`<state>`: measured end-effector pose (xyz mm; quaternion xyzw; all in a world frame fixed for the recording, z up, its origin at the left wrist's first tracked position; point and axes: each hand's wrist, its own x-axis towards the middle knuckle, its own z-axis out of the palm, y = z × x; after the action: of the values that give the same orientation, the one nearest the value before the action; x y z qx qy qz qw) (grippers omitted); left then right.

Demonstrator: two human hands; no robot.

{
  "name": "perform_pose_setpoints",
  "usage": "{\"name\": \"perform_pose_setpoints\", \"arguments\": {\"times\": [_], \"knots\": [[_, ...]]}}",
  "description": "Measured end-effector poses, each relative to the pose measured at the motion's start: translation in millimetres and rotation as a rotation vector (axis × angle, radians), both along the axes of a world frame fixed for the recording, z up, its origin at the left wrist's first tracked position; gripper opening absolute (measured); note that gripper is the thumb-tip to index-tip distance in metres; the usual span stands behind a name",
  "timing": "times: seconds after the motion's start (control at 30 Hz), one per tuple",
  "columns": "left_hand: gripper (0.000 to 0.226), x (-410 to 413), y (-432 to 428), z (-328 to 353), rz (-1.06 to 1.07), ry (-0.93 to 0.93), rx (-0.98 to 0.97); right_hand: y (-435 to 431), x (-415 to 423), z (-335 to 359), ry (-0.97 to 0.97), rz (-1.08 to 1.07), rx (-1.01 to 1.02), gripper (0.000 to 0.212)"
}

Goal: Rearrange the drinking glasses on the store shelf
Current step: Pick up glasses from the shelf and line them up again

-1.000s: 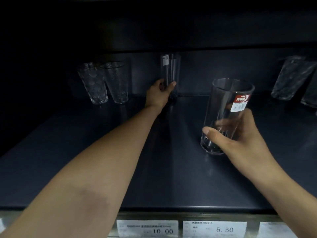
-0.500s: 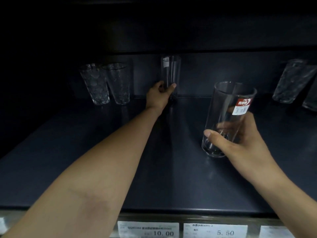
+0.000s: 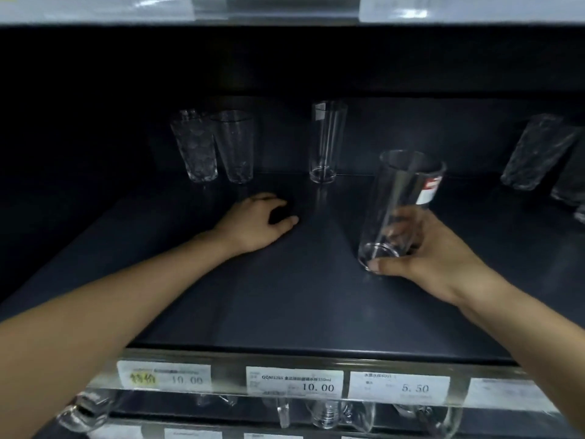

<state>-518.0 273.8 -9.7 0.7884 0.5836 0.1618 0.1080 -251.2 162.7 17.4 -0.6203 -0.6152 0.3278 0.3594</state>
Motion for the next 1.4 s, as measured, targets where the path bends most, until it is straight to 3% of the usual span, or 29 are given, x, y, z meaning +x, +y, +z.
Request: {"name": "perform_pose_setpoints", "arguments": {"times": [0.23, 0.37, 0.5, 1.27, 1.4], "knots": [[0.092, -36.5, -33.6, 4.1, -0.045, 0.159, -0.125, 57.3, -51.4, -15.1, 0.014, -0.04, 0.113, 0.07], [0.074, -35.6, -33.6, 4.8, -0.038, 0.158, -0.106, 89.0, -71.1, -24.0, -0.037, -0.075, 0.209, 0.074], [0.071, -34.3, -33.8, 5.1, -0.035, 0.176, -0.097, 116.0, -83.3, -24.6, -0.126, -0.145, 0.284, 0.072], [0.068, -35.2, -30.4, 1.7, -0.029, 0.137, -0.036, 144.4, -84.5, -27.9, -0.135, -0.249, 0.237, 0.068], [0.079, -35.9, -29.9, 0.9, -0.033, 0.127, -0.04, 143.4, -84.0, -27.8, -0.125, -0.243, 0.24, 0.067]]}}
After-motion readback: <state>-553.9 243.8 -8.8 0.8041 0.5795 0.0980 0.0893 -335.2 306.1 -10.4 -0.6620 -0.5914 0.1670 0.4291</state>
